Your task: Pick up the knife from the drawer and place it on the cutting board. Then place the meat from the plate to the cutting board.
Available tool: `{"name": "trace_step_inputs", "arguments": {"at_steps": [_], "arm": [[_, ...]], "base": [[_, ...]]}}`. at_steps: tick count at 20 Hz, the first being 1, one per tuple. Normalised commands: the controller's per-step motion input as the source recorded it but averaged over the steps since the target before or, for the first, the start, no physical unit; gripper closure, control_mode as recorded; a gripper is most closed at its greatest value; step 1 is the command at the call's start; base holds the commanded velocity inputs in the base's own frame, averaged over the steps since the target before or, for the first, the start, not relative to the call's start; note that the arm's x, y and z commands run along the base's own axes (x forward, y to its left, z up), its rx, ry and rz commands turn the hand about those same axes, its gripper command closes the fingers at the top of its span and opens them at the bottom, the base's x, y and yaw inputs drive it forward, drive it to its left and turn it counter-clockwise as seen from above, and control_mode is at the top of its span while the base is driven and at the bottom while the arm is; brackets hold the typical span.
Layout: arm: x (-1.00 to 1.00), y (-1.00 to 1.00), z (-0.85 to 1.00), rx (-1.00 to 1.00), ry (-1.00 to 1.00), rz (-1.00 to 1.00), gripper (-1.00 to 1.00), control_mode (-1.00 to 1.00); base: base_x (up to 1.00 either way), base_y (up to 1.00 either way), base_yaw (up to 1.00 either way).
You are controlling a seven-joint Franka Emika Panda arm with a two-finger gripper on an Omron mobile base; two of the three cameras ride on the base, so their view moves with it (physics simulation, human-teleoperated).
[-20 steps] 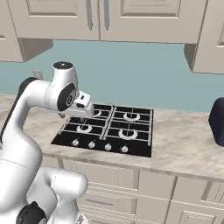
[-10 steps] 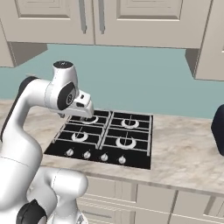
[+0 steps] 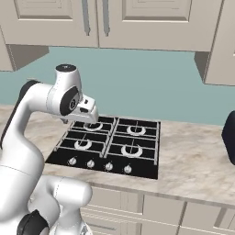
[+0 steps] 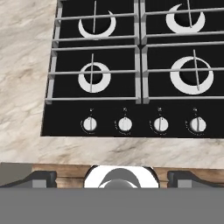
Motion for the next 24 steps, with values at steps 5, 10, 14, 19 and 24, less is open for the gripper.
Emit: {"name": "trace_step_inputs", "arguments": {"at_steps": [5, 10, 14, 19, 24], "arm": [[0.00, 0.00, 0.00, 0.00, 0.00, 0.00, -1.00, 1.00], [0.00, 0.00, 0.00, 0.00, 0.00, 0.00, -1.00, 1.00], [0.00, 0.00, 0.00, 0.00, 0.00, 0.00, -1.00, 1.00], [-0.43, 0.20, -0.23, -0.02, 0.00, 0.00, -1.00, -1.00], [-0.60, 0.63, -0.45, -0.02, 0.01, -0.04, -1.00, -1.00]], "base": [[0.00, 0.00, 0.00], [0.00, 0.00, 0.00], [0.00, 0.00, 0.00], [0.00, 0.00, 0.00], [0.00, 0.00, 0.00]]}}
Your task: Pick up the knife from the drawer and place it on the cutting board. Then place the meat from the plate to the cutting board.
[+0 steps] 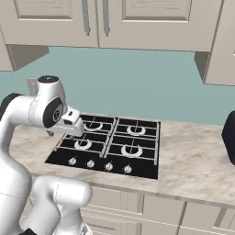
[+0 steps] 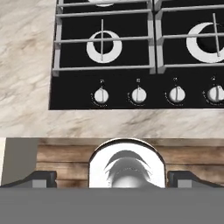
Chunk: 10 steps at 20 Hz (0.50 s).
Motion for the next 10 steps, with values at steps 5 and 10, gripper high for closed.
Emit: {"name": "trace_step_inputs", "arguments": {"at_steps": [5, 10], "arm": [[-0.31, 0.74, -0.37, -0.02, 0.13, -0.05, -1.00, -1.00], [0.03, 0.85, -0.37, -0.02, 0.17, -0.05, -1.00, -1.00]], "base": [[0.00, 0.00, 0.00], [0.00, 0.00, 0.00]]}}
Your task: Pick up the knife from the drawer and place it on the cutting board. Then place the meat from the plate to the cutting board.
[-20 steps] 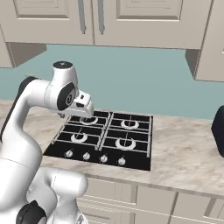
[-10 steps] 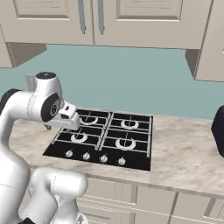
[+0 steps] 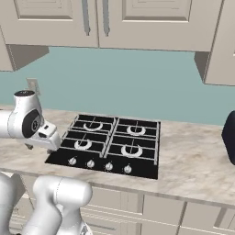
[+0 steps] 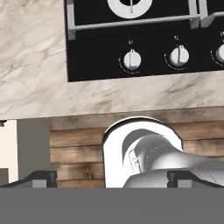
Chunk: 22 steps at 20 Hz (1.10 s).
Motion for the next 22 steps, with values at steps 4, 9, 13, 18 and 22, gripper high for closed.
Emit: {"name": "trace_step_inputs", "arguments": {"at_steps": [4, 9, 13, 18, 22], "arm": [[0.29, 0.82, -0.41, 0.00, 0.14, -0.03, -1.00, -1.00], [0.16, 0.33, -0.34, 0.01, 0.11, -0.01, -1.00, -1.00], [-0.02, 0.17, -0.26, 0.01, 0.13, 0.00, -1.00, -1.00], [0.00, 0.79, -0.19, -0.01, 0.15, 0.00, -1.00, -1.00], [0.00, 0.87, -0.16, -0.01, 0.16, 0.00, -1.00, -1.00]], "base": [[0.00, 0.00, 0.00], [0.00, 0.00, 0.00], [0.00, 0.00, 0.00], [0.00, 0.00, 0.00], [0.00, 0.00, 0.00]]}}
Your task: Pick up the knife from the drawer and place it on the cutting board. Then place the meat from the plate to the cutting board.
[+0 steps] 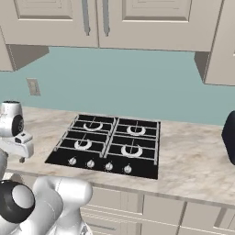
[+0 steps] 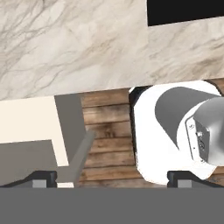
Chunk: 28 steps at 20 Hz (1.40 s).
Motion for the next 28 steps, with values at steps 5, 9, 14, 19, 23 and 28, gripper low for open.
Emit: {"name": "trace_step_inputs", "arguments": {"at_steps": [5, 9, 14, 19, 23, 28], "arm": [[-0.10, 0.76, -0.17, 0.00, 0.10, 0.00, -1.00, -1.00], [-0.31, 0.73, -0.21, 0.00, 0.01, 0.00, -1.00, -1.00], [-0.53, 0.54, -0.20, 0.00, 0.00, 0.00, -1.00, -1.00], [-0.63, 0.31, -0.18, 0.00, -0.01, 0.02, -1.00, -1.00], [-0.32, 0.20, -0.24, 0.00, 0.00, 0.02, -1.00, -1.00], [0.00, 0.10, -0.30, 0.00, 0.00, 0.00, -1.00, -1.00]], "base": [[0.00, 0.00, 0.00], [0.00, 0.00, 0.00], [0.00, 0.00, 0.00], [0.00, 0.00, 0.00], [0.00, 0.00, 0.00], [0.00, 0.00, 0.00]]}}
